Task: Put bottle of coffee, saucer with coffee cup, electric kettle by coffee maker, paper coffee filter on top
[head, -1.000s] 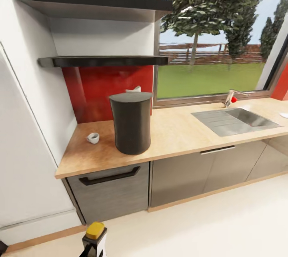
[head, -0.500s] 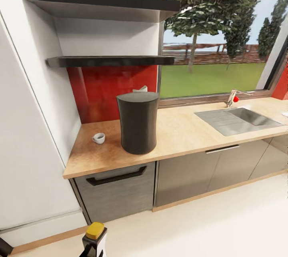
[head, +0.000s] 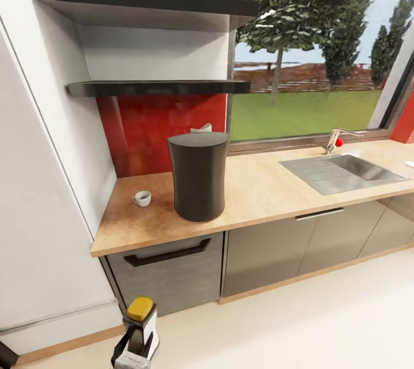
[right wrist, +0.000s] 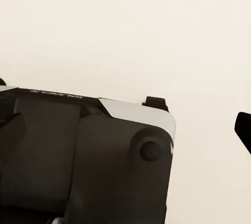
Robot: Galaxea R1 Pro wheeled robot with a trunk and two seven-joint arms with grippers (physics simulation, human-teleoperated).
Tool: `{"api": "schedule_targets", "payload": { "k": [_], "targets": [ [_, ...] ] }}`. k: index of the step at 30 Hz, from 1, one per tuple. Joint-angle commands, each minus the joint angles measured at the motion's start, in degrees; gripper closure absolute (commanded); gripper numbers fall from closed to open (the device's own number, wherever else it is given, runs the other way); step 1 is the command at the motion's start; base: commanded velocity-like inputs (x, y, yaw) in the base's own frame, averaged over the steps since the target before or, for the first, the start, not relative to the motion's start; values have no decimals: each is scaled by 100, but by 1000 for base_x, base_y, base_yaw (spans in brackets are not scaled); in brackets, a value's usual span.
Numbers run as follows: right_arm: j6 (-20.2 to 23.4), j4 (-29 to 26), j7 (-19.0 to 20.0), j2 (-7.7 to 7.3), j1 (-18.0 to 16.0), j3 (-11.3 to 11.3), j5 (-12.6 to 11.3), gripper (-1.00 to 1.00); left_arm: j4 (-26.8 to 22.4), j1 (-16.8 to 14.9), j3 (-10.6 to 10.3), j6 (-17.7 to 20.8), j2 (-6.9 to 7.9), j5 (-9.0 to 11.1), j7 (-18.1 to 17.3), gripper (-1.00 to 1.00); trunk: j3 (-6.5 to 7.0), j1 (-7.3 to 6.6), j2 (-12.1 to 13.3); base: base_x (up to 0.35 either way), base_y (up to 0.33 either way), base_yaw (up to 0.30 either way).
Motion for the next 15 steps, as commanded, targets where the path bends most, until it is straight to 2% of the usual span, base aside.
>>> {"api": "schedule_targets", "payload": {
  "k": [1,6,10,13,15],
  "targets": [
    [-22,10,16,-1,-8,38,-64,-100,-172,-3,-31,-13,6,46,-11,100,-14,3,-12,0,0,0],
    [-16,10,15,-2,-9,26,-72,-100,-1236,-5,-26,79,-20,34,-14,100,-14,3,-12,0,0,0],
    [-15,10,15,-2,-9,26,-72,-100,-1867,-5,-44,101,-44,39,-15,100,-14,3,-12,0,0,0],
    [-22,10,15,4,-10,32,-74,-100,-2390,-8,-58,111,-118,43,-15,100,-14,3,-12,0,0,0],
    [-23,10,15,11,-10,31,-76,-100,-2693,-11,-64,134,-231,40,-15,100,-14,3,-12,0,0,0]
  ]
}}
